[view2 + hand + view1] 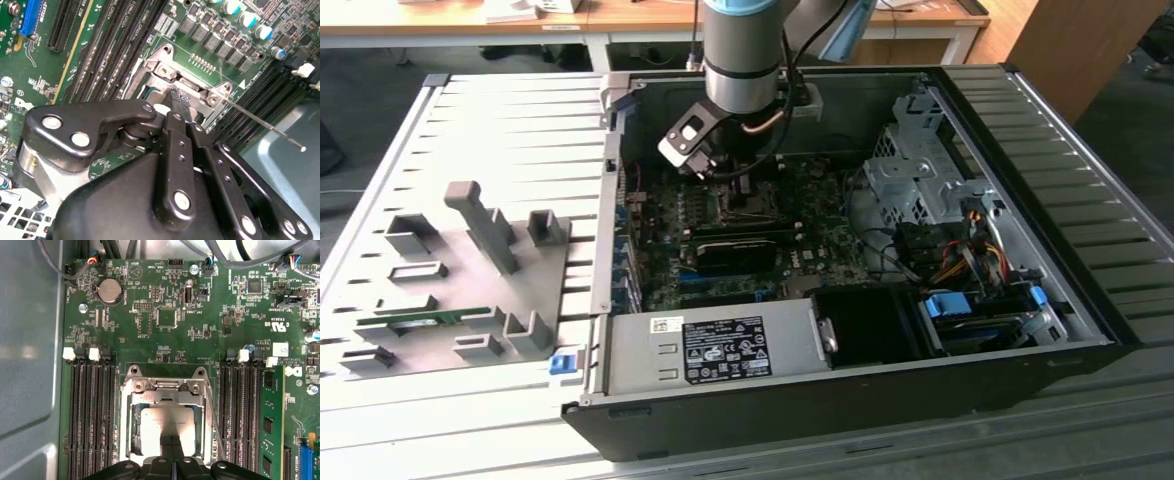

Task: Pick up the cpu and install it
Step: 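Close the cpu cover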

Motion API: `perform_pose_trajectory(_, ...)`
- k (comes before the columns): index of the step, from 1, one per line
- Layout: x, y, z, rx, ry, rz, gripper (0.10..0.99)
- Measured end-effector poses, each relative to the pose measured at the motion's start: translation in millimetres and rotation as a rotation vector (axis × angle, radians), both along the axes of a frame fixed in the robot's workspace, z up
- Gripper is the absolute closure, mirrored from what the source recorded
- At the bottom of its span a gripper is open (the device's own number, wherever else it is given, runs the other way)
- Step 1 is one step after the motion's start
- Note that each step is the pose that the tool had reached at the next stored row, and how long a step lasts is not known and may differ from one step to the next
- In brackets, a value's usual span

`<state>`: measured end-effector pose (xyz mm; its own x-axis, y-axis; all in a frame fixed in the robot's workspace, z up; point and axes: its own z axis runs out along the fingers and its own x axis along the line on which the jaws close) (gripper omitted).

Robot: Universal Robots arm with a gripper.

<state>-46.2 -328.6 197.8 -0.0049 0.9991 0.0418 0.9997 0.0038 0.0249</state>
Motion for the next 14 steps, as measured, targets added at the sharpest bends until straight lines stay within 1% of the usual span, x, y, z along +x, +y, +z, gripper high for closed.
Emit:
perform_pose_trajectory(2, 1.9, -0.1, 0.1, 0.000, 0.0002, -0.001, 0.980)
perform_pose_trajectory(4, 3.3, 1.3, -0.1, 0.003, -0.0022, -0.001, 0.980)
perform_pose_trajectory(6, 3.6, 1.7, 2.3, 0.005, -0.0030, -0.001, 0.980)
perform_pose_trajectory(11, 3.4, 1.5, 13.2, 0.004, -0.0023, -0.002, 0.980)
perform_pose_trajectory(14, 1.5, 1.5, 13.9, 0.004, -0.0024, -0.002, 0.980)
